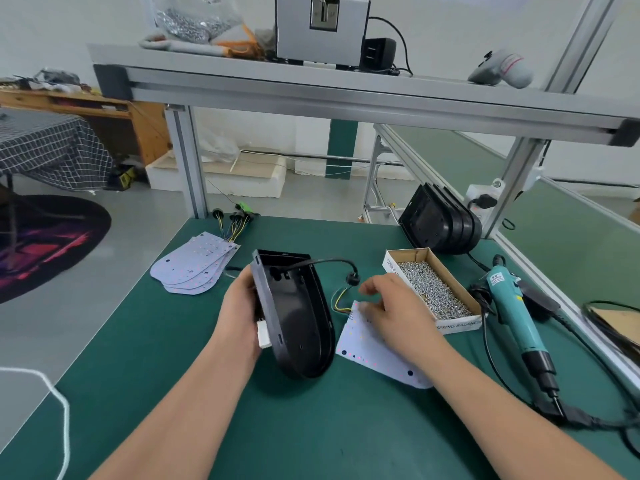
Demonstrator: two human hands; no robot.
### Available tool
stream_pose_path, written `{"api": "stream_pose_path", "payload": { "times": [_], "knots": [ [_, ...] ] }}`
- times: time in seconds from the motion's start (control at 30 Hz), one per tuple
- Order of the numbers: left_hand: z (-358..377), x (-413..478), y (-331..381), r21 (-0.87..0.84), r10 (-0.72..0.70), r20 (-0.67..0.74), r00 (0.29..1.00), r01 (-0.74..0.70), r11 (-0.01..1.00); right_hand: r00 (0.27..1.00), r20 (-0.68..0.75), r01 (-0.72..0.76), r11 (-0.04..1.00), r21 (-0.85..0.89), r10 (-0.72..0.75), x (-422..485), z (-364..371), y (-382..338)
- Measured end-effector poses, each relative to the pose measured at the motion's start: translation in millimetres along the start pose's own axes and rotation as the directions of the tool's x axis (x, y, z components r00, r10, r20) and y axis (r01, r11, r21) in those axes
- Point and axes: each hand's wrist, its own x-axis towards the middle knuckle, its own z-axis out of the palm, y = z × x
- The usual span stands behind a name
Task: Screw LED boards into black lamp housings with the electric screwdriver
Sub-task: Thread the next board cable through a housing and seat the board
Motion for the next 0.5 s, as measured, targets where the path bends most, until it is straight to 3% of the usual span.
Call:
{"api": "stream_pose_path", "payload": {
  "times": [0.07, 0.13, 0.27, 0.5],
  "knots": [
    [8.8, -3.8, -3.8, 0.024, -0.03, -0.013, 0.999, 0.03, 0.999, 0.994, -0.088, 0.068, 0.997, 0.028, -0.065, 3.9, 8.9, -1.2],
    [17.2, -8.4, -5.6, 0.04, -0.064, -0.002, 0.998, 0.064, 0.997, 0.983, -0.165, 0.104, 0.981, 0.165, -0.077, 6.3, 11.1, -5.4],
    [25.7, -12.7, -8.5, 0.032, -0.1, 0.042, 0.994, 0.099, 0.995, 0.993, -0.099, 0.099, 0.933, 0.347, -0.069, 9.1, 17.5, -7.8],
    [23.2, -16.5, -16.4, -0.008, -0.047, 0.076, 0.996, 0.047, 0.999, 0.928, -0.222, 0.342, 0.92, 0.19, -0.299, 3.6, 12.0, -18.5]
  ]
}}
